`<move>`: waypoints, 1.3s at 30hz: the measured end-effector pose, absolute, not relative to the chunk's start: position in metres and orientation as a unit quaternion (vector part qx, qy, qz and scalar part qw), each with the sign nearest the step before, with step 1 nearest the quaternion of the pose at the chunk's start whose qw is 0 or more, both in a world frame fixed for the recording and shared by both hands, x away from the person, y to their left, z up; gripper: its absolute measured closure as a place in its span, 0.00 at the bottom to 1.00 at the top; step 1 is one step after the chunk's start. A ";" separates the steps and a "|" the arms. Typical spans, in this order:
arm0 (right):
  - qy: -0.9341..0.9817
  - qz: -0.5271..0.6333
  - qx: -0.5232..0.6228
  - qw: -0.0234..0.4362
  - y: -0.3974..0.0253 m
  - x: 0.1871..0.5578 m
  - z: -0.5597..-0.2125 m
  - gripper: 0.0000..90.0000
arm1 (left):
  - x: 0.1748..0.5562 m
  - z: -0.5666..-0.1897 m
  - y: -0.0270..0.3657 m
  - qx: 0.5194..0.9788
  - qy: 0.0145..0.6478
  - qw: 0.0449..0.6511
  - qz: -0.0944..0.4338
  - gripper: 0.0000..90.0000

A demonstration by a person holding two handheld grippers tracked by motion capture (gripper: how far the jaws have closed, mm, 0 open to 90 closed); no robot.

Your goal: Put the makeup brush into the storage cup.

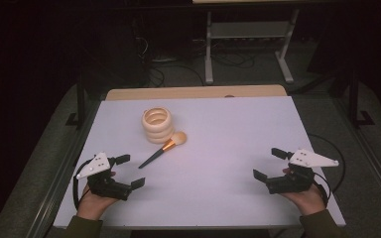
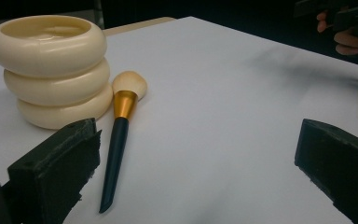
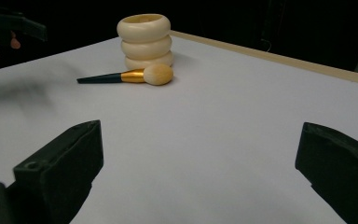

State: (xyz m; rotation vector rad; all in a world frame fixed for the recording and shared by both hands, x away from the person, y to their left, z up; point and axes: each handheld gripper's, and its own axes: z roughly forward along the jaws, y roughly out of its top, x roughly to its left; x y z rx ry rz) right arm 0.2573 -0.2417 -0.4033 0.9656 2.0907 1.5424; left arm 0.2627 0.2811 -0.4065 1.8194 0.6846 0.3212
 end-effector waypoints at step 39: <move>0.743 0.550 0.331 0.191 -0.240 0.259 -0.401 0.00 | 0.266 -0.404 0.276 0.777 0.287 0.544 0.132 0.00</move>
